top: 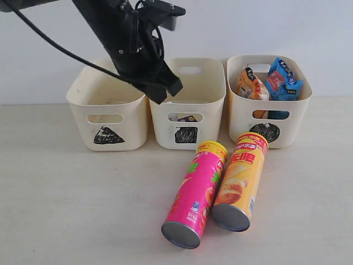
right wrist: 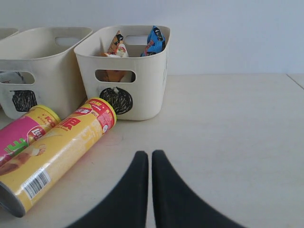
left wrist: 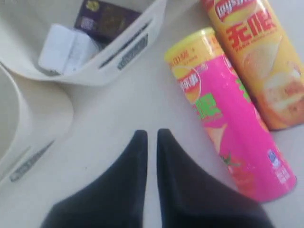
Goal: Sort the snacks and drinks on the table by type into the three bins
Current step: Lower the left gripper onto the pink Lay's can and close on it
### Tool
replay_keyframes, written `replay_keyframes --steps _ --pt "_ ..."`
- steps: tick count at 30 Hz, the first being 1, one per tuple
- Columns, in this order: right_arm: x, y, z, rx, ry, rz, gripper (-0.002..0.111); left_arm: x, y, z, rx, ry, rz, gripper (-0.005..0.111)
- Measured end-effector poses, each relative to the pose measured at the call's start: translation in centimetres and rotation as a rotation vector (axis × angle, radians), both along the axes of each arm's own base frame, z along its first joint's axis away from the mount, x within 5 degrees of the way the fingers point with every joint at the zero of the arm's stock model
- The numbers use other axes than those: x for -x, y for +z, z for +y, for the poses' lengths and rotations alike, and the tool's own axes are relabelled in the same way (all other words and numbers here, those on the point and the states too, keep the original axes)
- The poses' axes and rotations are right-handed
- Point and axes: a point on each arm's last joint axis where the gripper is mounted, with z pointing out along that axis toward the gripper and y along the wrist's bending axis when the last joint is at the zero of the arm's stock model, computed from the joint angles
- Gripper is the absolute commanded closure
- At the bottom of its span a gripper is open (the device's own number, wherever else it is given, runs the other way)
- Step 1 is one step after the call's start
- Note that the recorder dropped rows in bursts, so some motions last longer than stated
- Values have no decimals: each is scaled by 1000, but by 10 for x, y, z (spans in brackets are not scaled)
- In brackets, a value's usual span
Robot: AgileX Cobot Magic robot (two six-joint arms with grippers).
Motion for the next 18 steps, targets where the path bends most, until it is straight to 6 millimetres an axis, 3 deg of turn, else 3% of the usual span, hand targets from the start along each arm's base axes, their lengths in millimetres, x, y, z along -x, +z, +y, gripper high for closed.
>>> replay_keyframes --steps 9,18 --pt "0 0 0 0 0 0 108 31 -15 2 82 -32 178 103" --pt "0 0 0 0 0 0 108 57 -33 -18 45 -109 259 103"
